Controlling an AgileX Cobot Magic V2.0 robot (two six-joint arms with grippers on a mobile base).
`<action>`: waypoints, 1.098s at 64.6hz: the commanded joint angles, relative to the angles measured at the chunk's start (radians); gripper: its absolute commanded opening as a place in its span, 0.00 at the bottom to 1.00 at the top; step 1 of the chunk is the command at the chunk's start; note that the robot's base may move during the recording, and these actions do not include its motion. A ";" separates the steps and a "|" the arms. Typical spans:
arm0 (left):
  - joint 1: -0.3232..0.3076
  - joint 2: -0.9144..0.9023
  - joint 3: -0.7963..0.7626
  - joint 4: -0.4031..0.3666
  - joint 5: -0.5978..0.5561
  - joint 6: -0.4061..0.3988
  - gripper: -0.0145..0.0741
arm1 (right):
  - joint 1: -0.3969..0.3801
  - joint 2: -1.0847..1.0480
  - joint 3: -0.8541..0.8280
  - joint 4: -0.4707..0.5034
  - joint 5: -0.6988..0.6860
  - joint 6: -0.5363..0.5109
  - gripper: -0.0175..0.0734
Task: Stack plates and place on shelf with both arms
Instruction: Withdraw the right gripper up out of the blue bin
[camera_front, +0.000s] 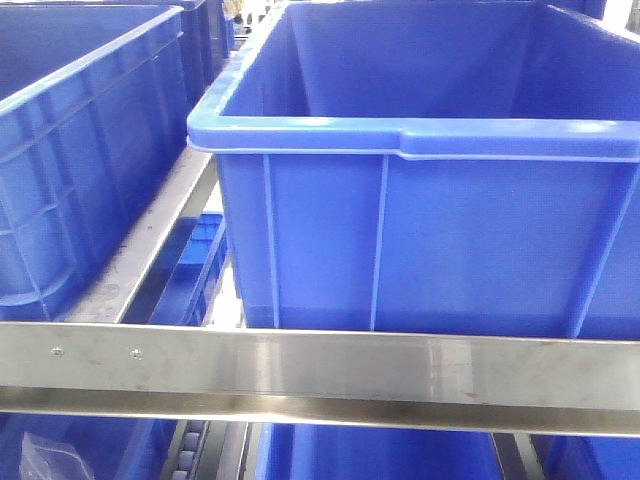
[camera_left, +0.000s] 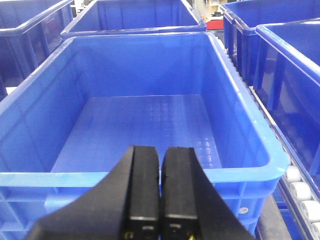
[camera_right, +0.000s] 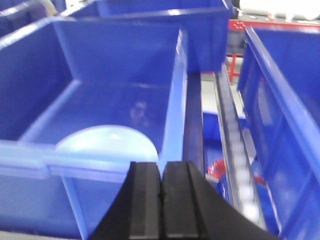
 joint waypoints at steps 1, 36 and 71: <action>0.000 0.008 -0.028 -0.003 -0.084 -0.003 0.26 | -0.006 -0.014 0.038 0.030 -0.165 -0.010 0.25; 0.000 0.008 -0.028 -0.003 -0.084 -0.003 0.26 | -0.003 -0.022 0.164 -0.116 -0.246 0.159 0.25; 0.000 0.008 -0.028 -0.003 -0.084 -0.003 0.26 | -0.003 -0.022 0.162 -0.116 -0.251 0.156 0.25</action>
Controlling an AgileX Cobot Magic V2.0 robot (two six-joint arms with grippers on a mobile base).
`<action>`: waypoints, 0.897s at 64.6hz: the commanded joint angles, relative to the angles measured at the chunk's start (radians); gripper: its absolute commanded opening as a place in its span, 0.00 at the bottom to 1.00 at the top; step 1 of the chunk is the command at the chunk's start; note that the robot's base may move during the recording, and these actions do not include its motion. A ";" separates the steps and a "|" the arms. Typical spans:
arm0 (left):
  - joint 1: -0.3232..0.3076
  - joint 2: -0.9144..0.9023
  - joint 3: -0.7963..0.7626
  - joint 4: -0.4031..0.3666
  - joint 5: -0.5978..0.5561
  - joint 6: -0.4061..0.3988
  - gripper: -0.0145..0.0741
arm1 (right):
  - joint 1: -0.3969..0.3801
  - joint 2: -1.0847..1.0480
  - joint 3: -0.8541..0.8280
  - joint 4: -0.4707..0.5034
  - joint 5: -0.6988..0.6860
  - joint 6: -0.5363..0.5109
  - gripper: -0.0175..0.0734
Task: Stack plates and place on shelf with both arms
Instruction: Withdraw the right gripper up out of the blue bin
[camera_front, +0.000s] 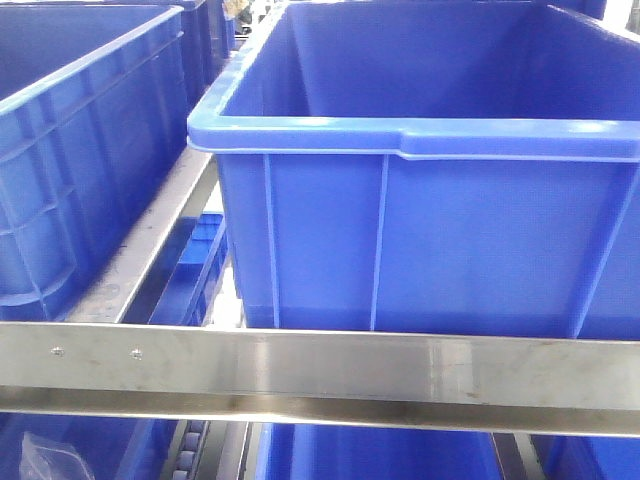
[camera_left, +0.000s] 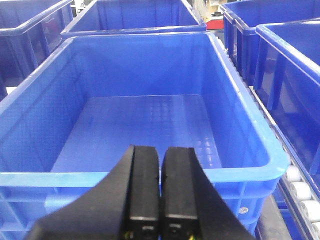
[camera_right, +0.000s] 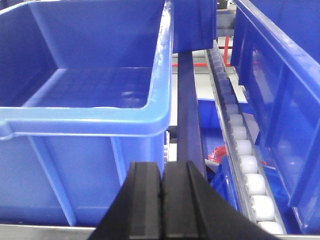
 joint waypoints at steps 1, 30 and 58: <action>0.000 0.008 -0.028 -0.003 -0.084 -0.003 0.26 | -0.003 -0.019 0.001 -0.013 -0.084 0.002 0.25; 0.006 -0.090 0.164 0.116 -0.364 -0.014 0.26 | -0.003 -0.019 0.001 -0.012 -0.091 0.002 0.25; 0.006 -0.328 0.230 0.075 -0.077 -0.014 0.26 | -0.003 -0.019 0.001 -0.012 -0.091 0.002 0.25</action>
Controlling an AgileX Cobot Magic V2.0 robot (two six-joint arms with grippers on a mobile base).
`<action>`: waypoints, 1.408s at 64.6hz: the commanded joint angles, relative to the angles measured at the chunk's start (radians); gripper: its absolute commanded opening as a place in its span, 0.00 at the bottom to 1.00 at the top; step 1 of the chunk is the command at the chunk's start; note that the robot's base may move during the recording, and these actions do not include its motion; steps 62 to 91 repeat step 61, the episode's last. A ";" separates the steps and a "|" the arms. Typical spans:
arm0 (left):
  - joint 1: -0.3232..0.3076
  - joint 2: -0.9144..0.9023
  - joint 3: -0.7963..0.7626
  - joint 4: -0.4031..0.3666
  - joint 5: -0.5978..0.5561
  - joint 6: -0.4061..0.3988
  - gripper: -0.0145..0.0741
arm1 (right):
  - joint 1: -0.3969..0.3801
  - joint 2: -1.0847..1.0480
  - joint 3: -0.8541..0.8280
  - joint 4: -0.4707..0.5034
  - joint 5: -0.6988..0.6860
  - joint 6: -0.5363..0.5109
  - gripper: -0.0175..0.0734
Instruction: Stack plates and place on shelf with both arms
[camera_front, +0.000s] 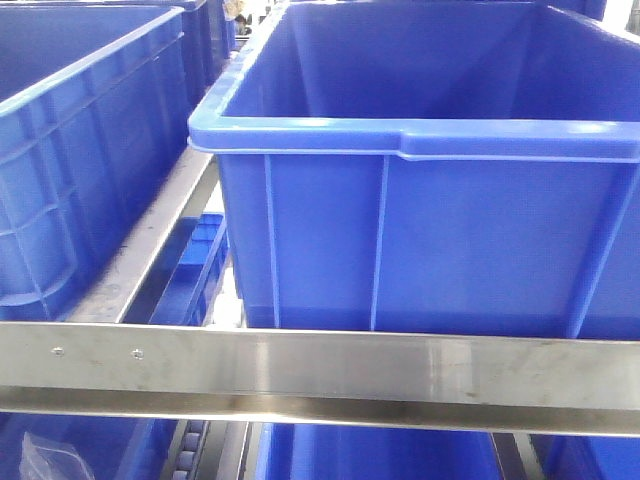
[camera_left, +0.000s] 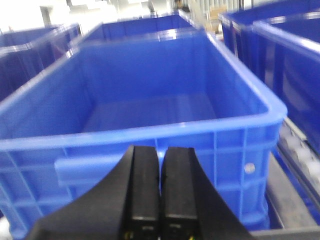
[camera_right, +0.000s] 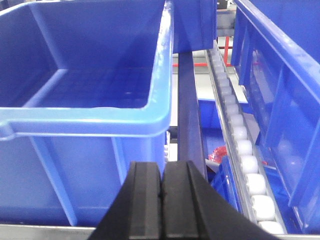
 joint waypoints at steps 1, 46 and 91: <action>0.002 -0.021 0.002 -0.010 -0.075 -0.012 0.26 | -0.003 -0.019 0.001 -0.012 -0.091 -0.002 0.25; 0.002 -0.021 0.002 -0.010 -0.082 -0.012 0.26 | -0.003 -0.019 0.001 -0.012 -0.091 -0.002 0.25; 0.002 -0.021 0.002 -0.010 -0.082 -0.012 0.26 | -0.003 -0.019 0.001 -0.012 -0.091 -0.002 0.25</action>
